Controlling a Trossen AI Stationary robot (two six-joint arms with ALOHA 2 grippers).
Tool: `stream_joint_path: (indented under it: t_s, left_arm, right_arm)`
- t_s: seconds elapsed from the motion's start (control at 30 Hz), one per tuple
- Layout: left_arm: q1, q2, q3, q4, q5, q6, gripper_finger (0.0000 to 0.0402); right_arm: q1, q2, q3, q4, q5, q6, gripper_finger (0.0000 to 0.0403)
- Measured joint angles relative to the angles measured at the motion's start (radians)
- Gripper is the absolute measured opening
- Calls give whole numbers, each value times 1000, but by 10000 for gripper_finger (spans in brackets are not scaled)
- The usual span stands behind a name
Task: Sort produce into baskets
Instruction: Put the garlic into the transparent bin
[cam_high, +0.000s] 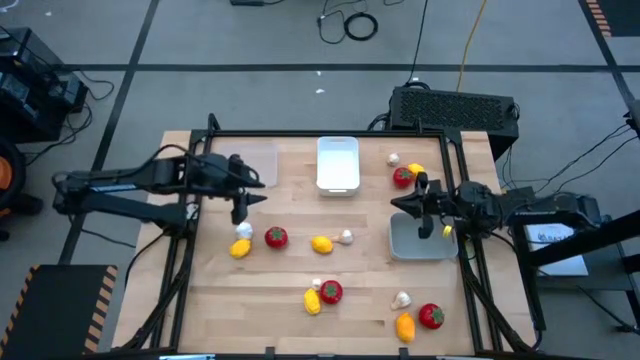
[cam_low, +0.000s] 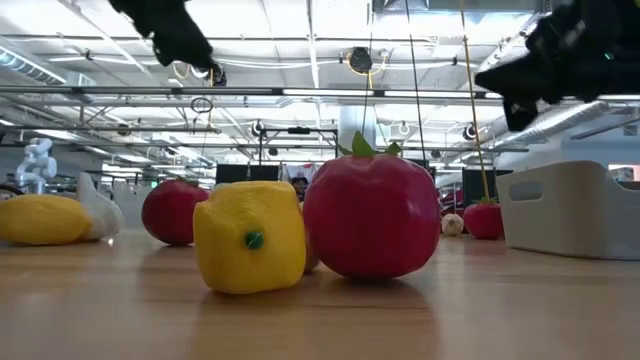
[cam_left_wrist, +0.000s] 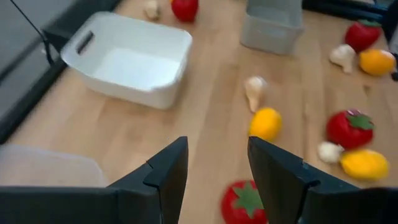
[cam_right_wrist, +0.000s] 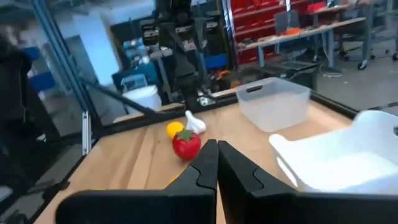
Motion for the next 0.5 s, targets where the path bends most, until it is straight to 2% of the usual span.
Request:
stream_joint_path:
  t_s: [0.17,0.4,0.5]
  left_arm:
    - [-110,-36,-56,-12,-10,-50,175]
    - [-325,-30,-97,-10,-213,-132,175]
    - [-377,-20,-97,-15,-242,-142,175]
  right_arm:
    - [80,268,181,18,0,-26,0]
    - [220,610,479,-67,0,-153,0]
    - [260,720,597,-155,0,-201,0]
